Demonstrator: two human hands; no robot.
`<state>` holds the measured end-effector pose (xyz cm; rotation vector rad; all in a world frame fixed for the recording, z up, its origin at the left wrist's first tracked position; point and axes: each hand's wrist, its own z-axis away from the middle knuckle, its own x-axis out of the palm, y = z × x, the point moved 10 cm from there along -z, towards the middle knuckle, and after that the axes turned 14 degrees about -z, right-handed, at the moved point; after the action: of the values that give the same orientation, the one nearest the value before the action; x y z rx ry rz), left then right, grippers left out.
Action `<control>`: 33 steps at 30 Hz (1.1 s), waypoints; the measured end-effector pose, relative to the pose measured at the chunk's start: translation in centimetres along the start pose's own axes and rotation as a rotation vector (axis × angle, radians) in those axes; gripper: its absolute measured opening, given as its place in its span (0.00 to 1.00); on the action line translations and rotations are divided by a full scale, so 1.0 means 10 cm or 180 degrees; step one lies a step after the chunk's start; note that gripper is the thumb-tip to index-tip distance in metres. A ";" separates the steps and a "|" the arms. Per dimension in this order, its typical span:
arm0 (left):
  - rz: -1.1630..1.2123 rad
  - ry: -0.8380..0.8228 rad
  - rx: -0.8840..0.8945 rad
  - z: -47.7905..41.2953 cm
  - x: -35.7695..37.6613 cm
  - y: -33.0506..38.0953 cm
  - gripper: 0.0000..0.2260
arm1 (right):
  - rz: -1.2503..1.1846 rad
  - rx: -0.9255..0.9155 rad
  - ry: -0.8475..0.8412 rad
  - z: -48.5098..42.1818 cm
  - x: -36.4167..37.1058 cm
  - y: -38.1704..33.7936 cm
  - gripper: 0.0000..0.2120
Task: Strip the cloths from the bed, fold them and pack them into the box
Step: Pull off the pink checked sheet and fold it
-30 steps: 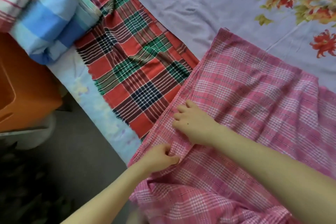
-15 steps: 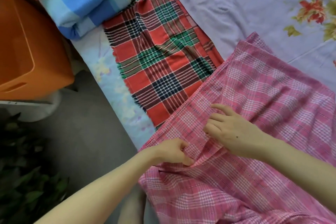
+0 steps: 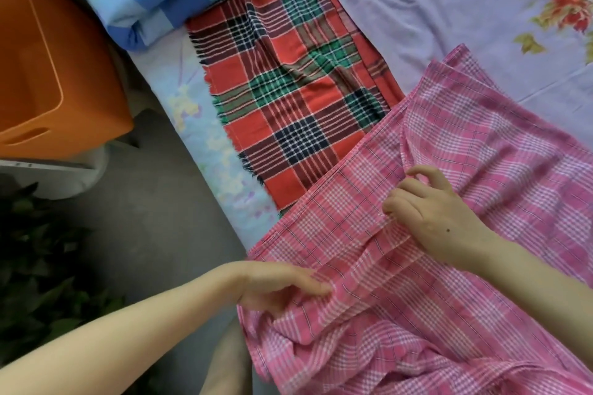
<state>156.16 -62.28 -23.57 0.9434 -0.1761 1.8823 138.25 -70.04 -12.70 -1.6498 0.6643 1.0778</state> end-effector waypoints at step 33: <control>-0.2631 0.4341 -0.0542 0.87 -1.14 0.32 0.11 | 0.0509 0.0831 -0.0324 -0.71 0.35 0.53 0.11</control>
<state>160.57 -76.26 -24.46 -0.4768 0.7452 1.3105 137.83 -78.24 -17.55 -1.3273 0.8432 1.1288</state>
